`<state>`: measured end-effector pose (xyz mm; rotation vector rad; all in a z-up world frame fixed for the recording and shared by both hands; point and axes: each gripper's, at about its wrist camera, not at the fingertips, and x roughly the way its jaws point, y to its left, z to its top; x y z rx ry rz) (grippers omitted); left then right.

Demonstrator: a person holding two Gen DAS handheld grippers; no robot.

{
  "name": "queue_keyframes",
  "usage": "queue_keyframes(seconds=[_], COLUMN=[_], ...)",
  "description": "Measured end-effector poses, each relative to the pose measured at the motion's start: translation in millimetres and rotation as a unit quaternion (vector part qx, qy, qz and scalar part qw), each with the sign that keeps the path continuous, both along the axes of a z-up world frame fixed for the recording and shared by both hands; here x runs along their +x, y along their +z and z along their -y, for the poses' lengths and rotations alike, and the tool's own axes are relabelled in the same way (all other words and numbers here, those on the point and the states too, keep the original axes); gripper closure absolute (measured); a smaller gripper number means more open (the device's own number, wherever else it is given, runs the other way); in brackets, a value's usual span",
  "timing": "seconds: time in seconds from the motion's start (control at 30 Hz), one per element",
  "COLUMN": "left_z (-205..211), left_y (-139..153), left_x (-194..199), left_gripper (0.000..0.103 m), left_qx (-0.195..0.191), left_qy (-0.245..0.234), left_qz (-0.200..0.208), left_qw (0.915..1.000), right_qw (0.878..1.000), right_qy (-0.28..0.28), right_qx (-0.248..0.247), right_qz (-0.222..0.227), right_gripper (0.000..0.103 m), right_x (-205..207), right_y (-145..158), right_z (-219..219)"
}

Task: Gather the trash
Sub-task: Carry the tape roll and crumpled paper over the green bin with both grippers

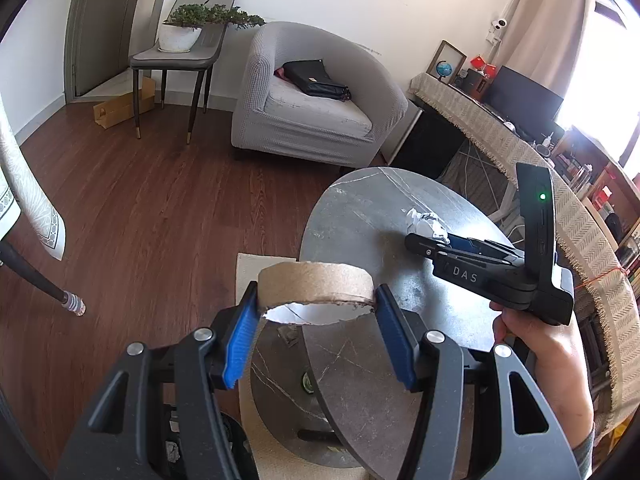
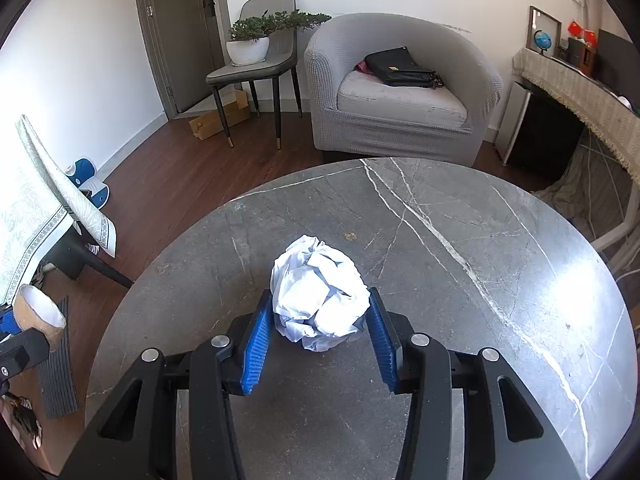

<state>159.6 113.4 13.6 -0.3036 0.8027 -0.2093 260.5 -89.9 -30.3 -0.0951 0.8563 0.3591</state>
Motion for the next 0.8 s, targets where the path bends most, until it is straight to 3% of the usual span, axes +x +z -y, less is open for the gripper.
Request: queue_keyframes(seconds=[0.47,0.8], left_z=[-25,-28], left_y=[8,-10], left_x=[-39,-85], left_gripper=[0.043,0.043], left_qx=[-0.002,0.04], left_qy=[0.04,0.032], left_qz=[0.003,-0.012], left_qw=[0.9992,0.9986], right_qw=[0.998,0.996], right_qy=[0.054,0.08], right_qx=[-0.008,0.027], right_qz=[0.011,0.011], right_gripper=[0.057,0.057], right_x=[-82,-136], right_y=[24,31], right_z=[-15,-33])
